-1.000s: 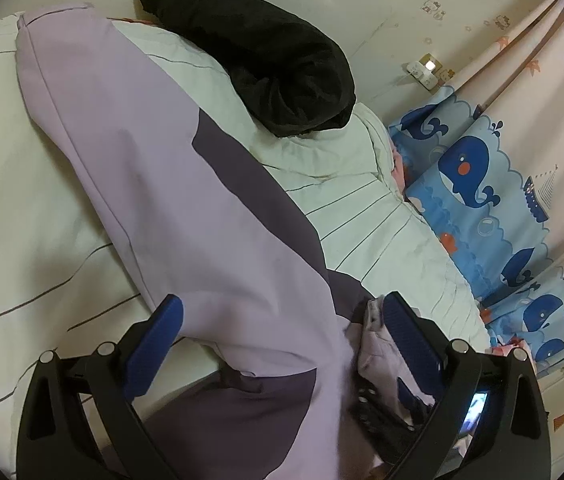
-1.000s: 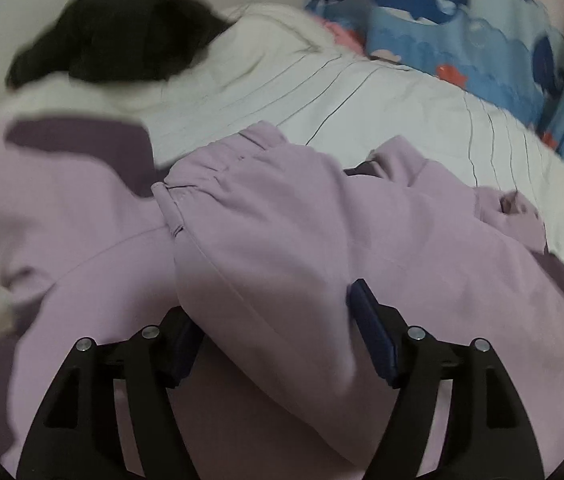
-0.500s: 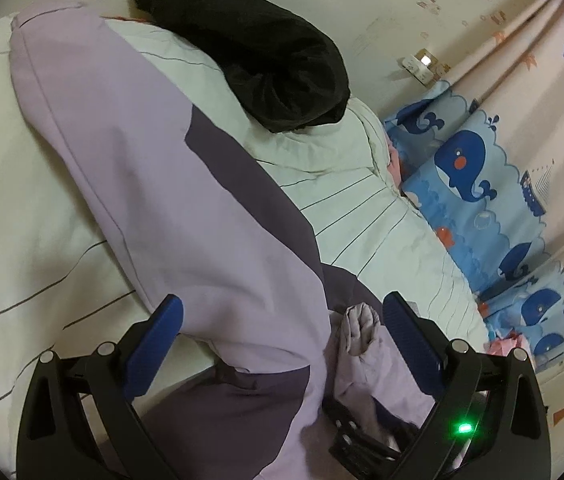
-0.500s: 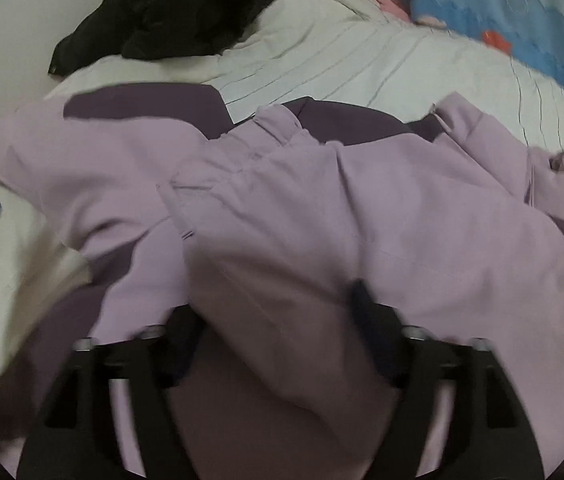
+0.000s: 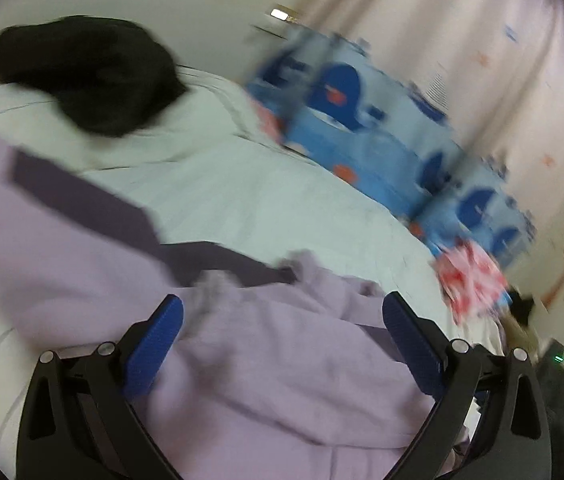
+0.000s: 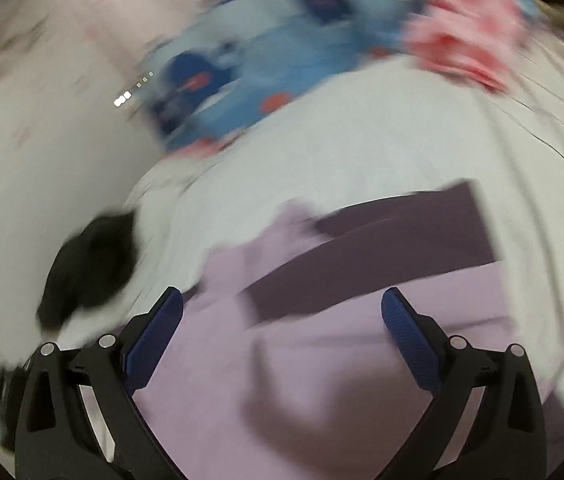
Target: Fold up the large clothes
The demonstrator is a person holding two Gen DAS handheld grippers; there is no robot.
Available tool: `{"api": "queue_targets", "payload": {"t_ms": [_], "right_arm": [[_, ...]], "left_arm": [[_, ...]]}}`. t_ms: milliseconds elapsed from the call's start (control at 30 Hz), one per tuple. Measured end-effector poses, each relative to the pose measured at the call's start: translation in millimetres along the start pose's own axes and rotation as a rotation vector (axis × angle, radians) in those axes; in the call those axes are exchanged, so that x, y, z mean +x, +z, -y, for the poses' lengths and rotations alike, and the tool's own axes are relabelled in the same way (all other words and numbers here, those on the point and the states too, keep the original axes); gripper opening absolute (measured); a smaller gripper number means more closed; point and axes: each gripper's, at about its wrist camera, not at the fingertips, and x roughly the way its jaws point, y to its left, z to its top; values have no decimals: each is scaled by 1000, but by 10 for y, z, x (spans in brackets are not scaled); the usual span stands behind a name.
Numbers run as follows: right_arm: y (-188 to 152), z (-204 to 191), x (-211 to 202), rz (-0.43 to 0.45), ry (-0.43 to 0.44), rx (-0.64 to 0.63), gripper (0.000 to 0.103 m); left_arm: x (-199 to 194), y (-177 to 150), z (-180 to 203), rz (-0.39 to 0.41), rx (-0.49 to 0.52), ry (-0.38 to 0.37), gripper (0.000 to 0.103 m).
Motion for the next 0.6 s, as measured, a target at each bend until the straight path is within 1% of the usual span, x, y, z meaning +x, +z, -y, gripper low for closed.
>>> {"api": "queue_targets", "payload": {"t_ms": [33, 67, 100, 133, 167, 200, 233, 267, 300, 333, 367, 400, 433, 467, 500, 533, 567, 600], "right_arm": [[22, 165, 65, -9, -28, 16, 96], [-10, 395, 194, -31, -83, 34, 96], [-108, 632, 365, -72, -99, 53, 96], [-204, 773, 456, -88, -100, 53, 96], [-266, 809, 428, -52, -92, 33, 96], [-257, 776, 396, -46, -99, 23, 96], [-235, 728, 373, -62, -104, 14, 96], [-195, 653, 300, -64, -117, 11, 96], [-174, 585, 164, -31, -124, 16, 96], [-195, 538, 41, 9, -105, 10, 96], [-208, 464, -86, 59, -118, -10, 96], [-215, 436, -124, 61, -164, -25, 96], [-250, 481, -44, 10, -209, -28, 96], [-305, 569, 124, -64, -230, -14, 96], [-381, 691, 285, -128, -233, -1, 96], [-419, 723, 388, -133, -246, -24, 97], [-417, 669, 379, -114, -268, -50, 97], [-405, 610, 367, -113, -288, -70, 97]], "left_arm": [[201, -7, 75, -30, 43, 17, 96], [367, -48, 95, -55, 78, 44, 96], [645, -137, 64, -106, 128, 111, 96], [864, -237, -4, -165, 155, 169, 95], [1080, -346, -124, -227, 168, 222, 95], [1331, -517, -343, -310, 161, 249, 95], [1376, -573, -424, -319, 150, 241, 95], [1342, -572, -431, -302, 150, 245, 94], [1289, -545, -366, -288, 174, 256, 94], [1264, -534, -326, -278, 192, 259, 94], [1250, -535, -301, -268, 213, 261, 94], [1262, -544, -313, -270, 214, 260, 94], [1294, -565, -349, -277, 203, 256, 94], [1339, -561, -364, -279, 197, 253, 96], [1347, -578, -357, -278, 197, 246, 97], [1319, -593, -329, -271, 205, 247, 97], [1312, -596, -333, -266, 211, 248, 97], [1265, -596, -375, -261, 206, 238, 97]]}}
